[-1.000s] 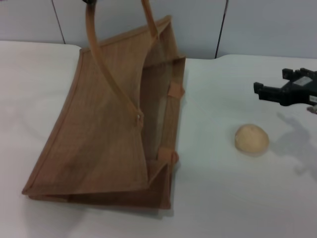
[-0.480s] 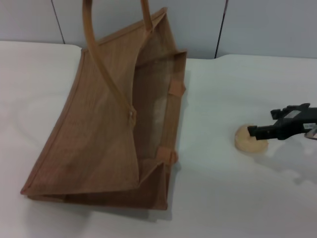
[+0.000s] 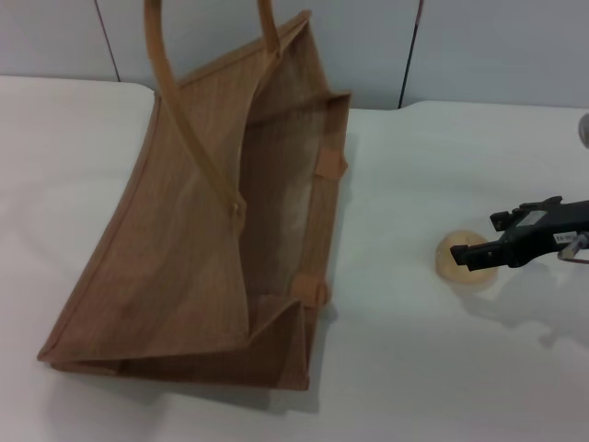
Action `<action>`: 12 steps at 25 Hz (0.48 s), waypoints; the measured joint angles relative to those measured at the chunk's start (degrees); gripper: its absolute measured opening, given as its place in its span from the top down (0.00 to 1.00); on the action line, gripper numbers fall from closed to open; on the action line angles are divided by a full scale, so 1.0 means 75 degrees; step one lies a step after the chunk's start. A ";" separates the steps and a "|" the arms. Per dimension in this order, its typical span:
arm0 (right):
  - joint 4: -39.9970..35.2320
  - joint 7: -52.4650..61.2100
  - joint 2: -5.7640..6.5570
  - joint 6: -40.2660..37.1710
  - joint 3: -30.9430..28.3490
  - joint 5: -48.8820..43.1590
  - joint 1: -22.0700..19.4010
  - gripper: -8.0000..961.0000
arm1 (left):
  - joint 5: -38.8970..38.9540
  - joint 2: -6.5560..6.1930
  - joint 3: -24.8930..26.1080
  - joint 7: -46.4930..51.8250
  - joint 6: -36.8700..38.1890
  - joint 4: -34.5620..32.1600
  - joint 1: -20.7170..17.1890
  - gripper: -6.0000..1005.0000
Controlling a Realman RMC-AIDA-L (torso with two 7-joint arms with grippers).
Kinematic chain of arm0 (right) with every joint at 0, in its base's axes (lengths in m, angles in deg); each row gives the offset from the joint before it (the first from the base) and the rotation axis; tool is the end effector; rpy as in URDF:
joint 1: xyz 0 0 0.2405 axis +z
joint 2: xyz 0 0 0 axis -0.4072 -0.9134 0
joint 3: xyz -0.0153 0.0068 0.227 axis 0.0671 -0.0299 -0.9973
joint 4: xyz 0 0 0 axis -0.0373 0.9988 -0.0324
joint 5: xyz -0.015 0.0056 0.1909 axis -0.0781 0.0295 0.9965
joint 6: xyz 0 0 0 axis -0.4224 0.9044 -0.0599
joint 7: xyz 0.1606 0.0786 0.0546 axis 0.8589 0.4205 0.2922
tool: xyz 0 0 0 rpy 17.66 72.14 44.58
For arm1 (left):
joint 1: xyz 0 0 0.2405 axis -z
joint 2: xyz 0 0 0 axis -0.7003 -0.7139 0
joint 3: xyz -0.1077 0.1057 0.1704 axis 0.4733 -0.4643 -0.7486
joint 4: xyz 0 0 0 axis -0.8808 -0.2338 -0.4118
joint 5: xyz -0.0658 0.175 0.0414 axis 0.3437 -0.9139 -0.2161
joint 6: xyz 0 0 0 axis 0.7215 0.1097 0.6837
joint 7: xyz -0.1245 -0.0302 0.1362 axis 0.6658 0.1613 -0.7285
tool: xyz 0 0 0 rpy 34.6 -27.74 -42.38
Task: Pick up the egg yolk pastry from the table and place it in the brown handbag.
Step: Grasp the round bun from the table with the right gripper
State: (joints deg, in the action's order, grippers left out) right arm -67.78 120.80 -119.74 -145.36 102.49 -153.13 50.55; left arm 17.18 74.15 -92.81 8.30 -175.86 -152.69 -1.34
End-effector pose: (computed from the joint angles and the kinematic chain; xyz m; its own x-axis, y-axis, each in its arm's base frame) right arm 0.2130 0.3576 -0.0179 0.8092 -0.5795 -0.0964 -0.5598 -0.7109 -0.4257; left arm -0.0549 0.3650 0.1328 0.9550 0.2635 0.1364 0.2823 -0.6654 -0.6910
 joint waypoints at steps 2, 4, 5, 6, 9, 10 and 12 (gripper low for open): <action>0.0186 0.0001 -0.0009 -0.0047 -0.0065 -0.0159 0.0145 0.08 | -0.0137 0.0014 -0.0016 0.0000 0.0000 -0.0002 0.0016 0.87; 0.0432 0.0001 -0.0015 -0.0117 -0.0123 -0.0250 0.0311 0.08 | -0.0174 0.0022 -0.0034 -0.0001 0.0000 -0.0002 0.0020 0.87; 0.0500 0.0002 -0.0016 -0.0135 -0.0123 -0.0256 0.0349 0.08 | -0.0198 0.0027 -0.0065 -0.0001 -0.0001 -0.0022 0.0022 0.87; 0.0594 0.0002 -0.0012 -0.0154 -0.0125 -0.0261 0.0404 0.08 | -0.0199 0.0028 -0.0069 -0.0001 0.0000 -0.0037 0.0022 0.87; 0.0889 -0.0029 -0.0001 -0.0156 -0.0135 -0.0309 0.0564 0.08 | -0.0202 0.0038 -0.0073 -0.0002 -0.0001 -0.0140 0.0024 0.87; 0.1006 -0.0039 0.0002 -0.0137 -0.0148 -0.0347 0.0625 0.08 | -0.0202 0.0041 -0.0072 -0.0002 -0.0001 -0.0166 0.0025 0.87; 0.1204 -0.0049 0.0004 -0.0105 -0.0192 -0.0432 0.0737 0.08 | -0.0203 0.0043 -0.0070 -0.0002 -0.0010 -0.0191 0.0029 0.87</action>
State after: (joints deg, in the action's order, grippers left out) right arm -58.76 120.43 -119.71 -146.14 101.05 -156.36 56.07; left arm 15.66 74.47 -93.33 8.29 -175.93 -154.12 -1.12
